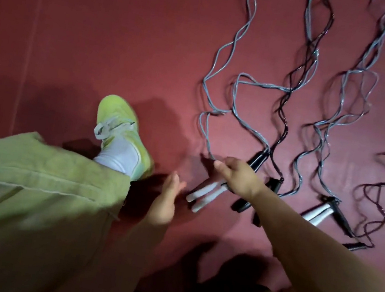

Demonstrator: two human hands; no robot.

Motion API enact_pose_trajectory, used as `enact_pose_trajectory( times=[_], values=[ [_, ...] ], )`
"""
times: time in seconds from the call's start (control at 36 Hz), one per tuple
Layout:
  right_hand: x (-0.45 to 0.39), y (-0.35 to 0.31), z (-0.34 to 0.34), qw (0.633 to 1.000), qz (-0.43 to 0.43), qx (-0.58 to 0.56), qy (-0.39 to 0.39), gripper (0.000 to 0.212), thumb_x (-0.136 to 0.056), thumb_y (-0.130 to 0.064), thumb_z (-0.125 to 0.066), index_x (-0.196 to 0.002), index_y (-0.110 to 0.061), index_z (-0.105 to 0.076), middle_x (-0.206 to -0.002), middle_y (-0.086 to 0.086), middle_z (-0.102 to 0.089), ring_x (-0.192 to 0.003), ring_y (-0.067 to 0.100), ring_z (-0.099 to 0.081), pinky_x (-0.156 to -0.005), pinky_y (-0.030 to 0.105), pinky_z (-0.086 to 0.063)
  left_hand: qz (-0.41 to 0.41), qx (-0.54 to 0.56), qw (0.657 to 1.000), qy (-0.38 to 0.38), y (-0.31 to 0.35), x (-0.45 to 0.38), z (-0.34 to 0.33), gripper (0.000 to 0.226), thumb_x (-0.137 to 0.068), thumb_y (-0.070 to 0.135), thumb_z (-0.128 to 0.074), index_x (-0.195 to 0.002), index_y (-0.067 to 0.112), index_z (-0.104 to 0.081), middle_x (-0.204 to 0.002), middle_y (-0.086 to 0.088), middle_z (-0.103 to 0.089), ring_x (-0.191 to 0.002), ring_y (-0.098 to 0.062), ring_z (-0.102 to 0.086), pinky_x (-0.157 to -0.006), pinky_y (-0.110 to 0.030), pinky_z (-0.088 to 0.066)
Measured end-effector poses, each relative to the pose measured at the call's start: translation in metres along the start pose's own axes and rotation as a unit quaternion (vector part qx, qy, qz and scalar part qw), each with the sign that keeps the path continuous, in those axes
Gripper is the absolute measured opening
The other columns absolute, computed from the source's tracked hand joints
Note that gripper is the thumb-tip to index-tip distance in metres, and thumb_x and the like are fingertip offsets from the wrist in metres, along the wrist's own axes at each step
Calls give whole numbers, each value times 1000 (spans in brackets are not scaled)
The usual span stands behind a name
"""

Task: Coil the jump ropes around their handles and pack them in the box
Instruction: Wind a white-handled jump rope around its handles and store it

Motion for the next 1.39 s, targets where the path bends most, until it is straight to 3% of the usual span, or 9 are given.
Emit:
enact_pose_trajectory(
  times=[0.11,0.19,0.28,0.39,0.47,0.64,0.86,1.08,1.39],
  values=[
    [62,-56,8,985,83,-144,-46,32,-102,-27,-44,-74,-20,-57,-74,2,-68,-62,9,-51,-64,24,-44,-49,38,998,23,55,14,-10,79,-93,64,-23,-145,5,-19,-151,-11,-26,-134,-15,-30,-109,-26,-24],
    [105,-95,30,960,123,-253,-15,33,-102,-30,-42,-82,-9,-60,-78,4,-68,-71,12,-59,-70,24,-47,-92,5,996,-15,79,26,-5,51,-106,21,-19,-138,-17,-31,-143,-19,-40,-138,-31,-35,-112,-33,-27],
    [143,-134,52,901,145,-408,-6,37,-96,-36,-50,-82,-3,-55,-71,7,-69,-69,21,-66,-70,31,-55,-130,-89,987,-28,84,39,2,79,-81,74,-41,-127,12,-58,-132,-4,-57,-132,-18,-47,-113,-33,-34],
    [199,-188,75,839,154,-521,23,31,-95,-31,-42,-77,-7,-48,-66,7,-63,-65,22,-68,-67,32,-55,-236,-154,951,-127,145,139,0,28,-89,54,-47,-102,31,-56,-90,31,-62,-86,29,-49,-81,3,-33],
    [243,-220,82,821,171,-543,35,34,-101,-31,-37,-76,-11,-49,-65,3,-62,-71,20,-69,-78,33,-51,-274,-154,928,-198,168,206,-8,41,-70,49,-63,-99,22,-54,-62,23,-60,-61,8,-53,-62,-11,-40],
    [333,-254,82,852,199,-476,91,39,-102,-32,-42,-70,-12,-51,-61,6,-58,-60,19,-57,-64,30,-45,-321,-261,901,-129,173,307,-8,26,-60,42,-64,-69,25,-46,-52,15,-47,-53,-7,-46,-61,-29,-39],
    [448,-252,72,933,218,-189,215,45,-101,-45,-35,-70,-15,-47,-64,4,-42,-60,17,-37,-59,29,-30,-315,-252,886,-229,164,419,-7,15,-67,12,-51,-81,12,-46,-55,-4,-51,-51,-21,-53,-65,-35,-48],
    [513,-235,56,874,377,-112,287,43,-105,-36,-30,-94,-16,-66,-94,-11,-63,-85,0,-56,-83,17,-42,-347,-196,880,-257,151,491,-4,21,-65,10,-55,-82,9,-43,-56,-5,-45,-43,-16,-44,-51,-29,-47],
    [600,-238,27,844,459,-130,245,44,-106,-13,-30,-62,-14,-34,-49,-11,-38,-47,2,-31,-47,16,-29,-263,-129,872,-393,133,582,7,12,-73,15,-61,-79,4,-58,-66,-12,-58,-54,-21,-59,-52,-26,-50]
  ],
)
Point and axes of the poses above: each hand's wrist, its own x-axis away from the middle knuckle, its own z-axis out of the back of the hand, y = z × x, the point moved 1 cm from there along -x, towards the middle knuckle
